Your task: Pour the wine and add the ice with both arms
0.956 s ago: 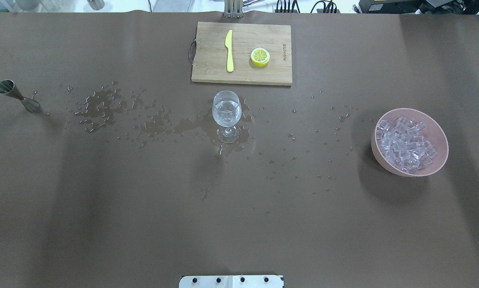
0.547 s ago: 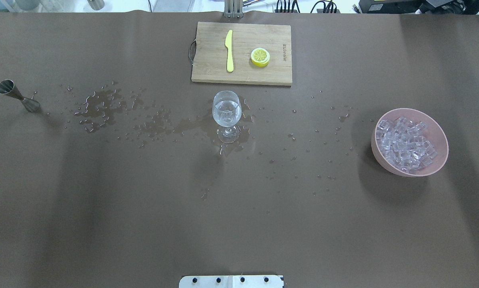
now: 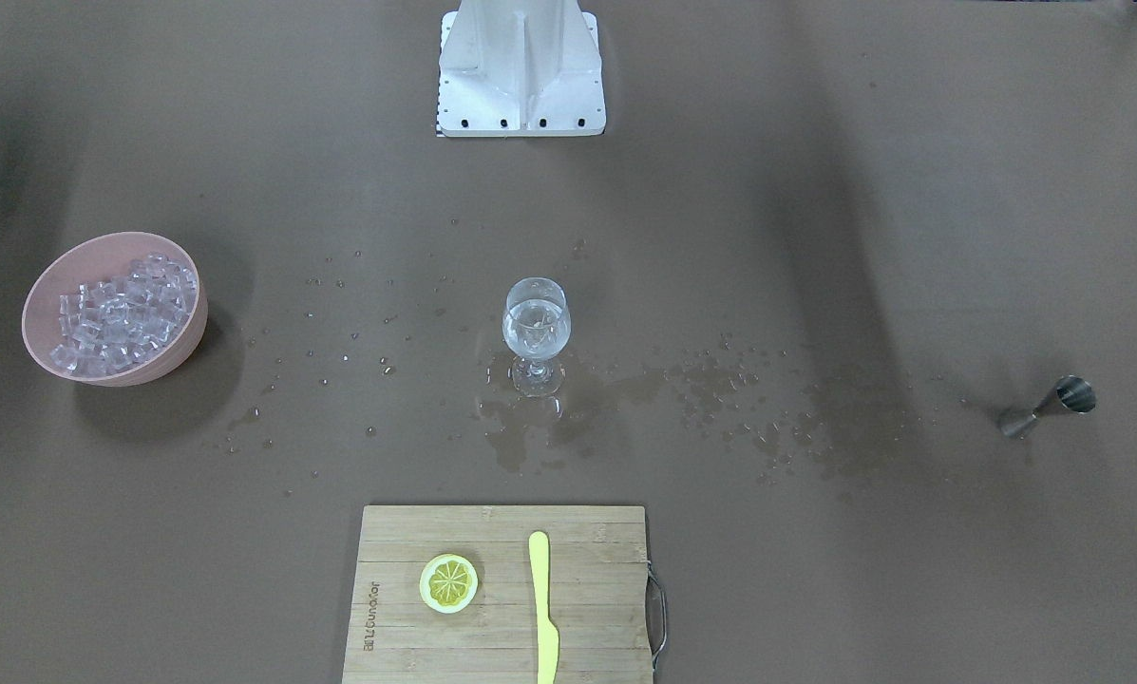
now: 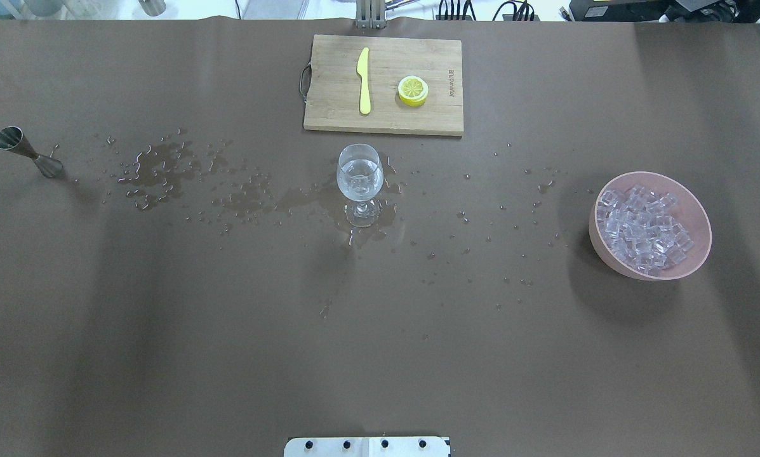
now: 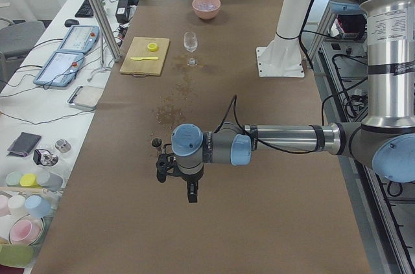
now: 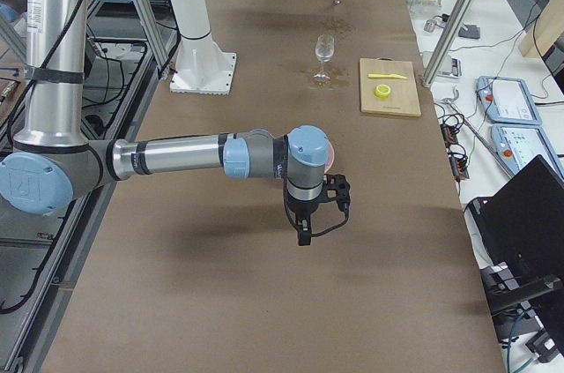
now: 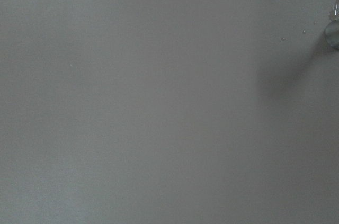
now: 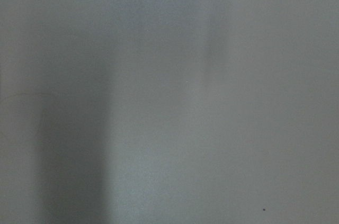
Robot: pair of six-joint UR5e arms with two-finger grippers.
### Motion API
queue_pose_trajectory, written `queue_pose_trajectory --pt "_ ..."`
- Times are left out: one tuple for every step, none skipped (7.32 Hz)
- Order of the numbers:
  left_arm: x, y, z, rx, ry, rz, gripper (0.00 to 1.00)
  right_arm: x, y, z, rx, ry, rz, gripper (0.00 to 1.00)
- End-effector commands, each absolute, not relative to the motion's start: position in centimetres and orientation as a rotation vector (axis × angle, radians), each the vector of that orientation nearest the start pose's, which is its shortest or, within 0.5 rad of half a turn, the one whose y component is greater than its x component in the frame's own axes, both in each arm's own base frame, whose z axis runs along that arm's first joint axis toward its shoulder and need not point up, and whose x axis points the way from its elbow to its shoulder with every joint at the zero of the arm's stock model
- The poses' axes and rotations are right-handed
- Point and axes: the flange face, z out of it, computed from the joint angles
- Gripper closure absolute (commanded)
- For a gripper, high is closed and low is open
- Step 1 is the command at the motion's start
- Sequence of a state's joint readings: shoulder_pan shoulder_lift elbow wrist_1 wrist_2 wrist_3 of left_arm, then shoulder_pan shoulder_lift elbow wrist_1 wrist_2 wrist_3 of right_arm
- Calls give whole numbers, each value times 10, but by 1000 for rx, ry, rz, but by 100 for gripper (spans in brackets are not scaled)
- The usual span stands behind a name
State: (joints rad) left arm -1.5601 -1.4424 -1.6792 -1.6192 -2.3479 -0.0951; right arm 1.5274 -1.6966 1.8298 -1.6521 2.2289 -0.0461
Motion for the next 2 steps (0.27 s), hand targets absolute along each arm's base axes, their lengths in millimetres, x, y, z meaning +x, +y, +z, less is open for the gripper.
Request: queue_pose_trajectory --pt "-59 -440 660 -14 778 -69 2 53 -442 604 54 -658 -105 0" --pt "-59 -440 660 -13 777 -69 2 53 -442 604 54 -658 -104 0"
